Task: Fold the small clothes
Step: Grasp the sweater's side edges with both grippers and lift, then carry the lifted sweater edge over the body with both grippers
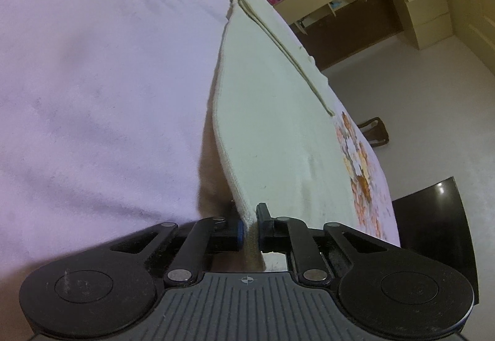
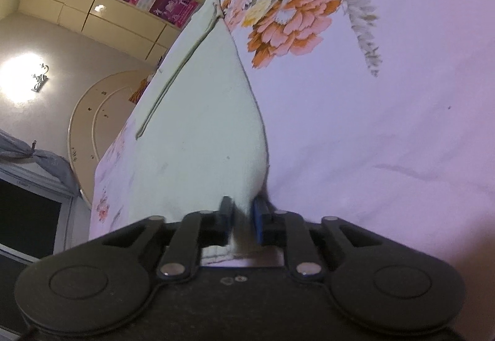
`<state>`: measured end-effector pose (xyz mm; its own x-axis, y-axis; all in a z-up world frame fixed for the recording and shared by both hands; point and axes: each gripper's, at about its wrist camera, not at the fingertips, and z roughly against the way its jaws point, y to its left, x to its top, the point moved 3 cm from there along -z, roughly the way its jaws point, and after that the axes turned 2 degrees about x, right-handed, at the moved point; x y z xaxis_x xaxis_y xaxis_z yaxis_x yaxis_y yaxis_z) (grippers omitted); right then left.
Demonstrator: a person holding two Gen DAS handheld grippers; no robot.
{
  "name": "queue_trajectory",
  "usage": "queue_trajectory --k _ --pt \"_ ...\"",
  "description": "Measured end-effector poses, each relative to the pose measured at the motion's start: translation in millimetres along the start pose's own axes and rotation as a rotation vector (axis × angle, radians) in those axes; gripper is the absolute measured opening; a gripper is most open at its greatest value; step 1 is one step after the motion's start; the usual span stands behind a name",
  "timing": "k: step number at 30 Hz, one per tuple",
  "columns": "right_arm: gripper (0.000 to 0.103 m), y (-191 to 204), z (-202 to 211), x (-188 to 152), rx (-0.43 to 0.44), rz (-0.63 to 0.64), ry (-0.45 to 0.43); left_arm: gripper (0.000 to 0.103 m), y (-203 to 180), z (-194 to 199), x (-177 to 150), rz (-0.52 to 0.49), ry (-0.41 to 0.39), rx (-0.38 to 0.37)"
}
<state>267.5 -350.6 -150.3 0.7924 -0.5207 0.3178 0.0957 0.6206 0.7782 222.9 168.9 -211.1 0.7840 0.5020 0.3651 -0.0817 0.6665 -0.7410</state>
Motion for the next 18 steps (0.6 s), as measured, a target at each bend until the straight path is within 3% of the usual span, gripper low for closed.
queue_trajectory --k 7,14,18 --pt "0.028 5.3 -7.3 15.0 -0.028 0.034 -0.033 0.011 2.9 1.4 -0.4 0.018 -0.005 -0.001" --pt "0.03 7.1 -11.8 10.6 0.055 0.062 0.049 0.011 4.2 2.7 -5.1 0.032 -0.018 -0.001" --pt "0.03 2.2 -4.5 10.5 0.082 0.044 0.004 0.011 3.4 4.3 -5.5 0.018 -0.022 0.009"
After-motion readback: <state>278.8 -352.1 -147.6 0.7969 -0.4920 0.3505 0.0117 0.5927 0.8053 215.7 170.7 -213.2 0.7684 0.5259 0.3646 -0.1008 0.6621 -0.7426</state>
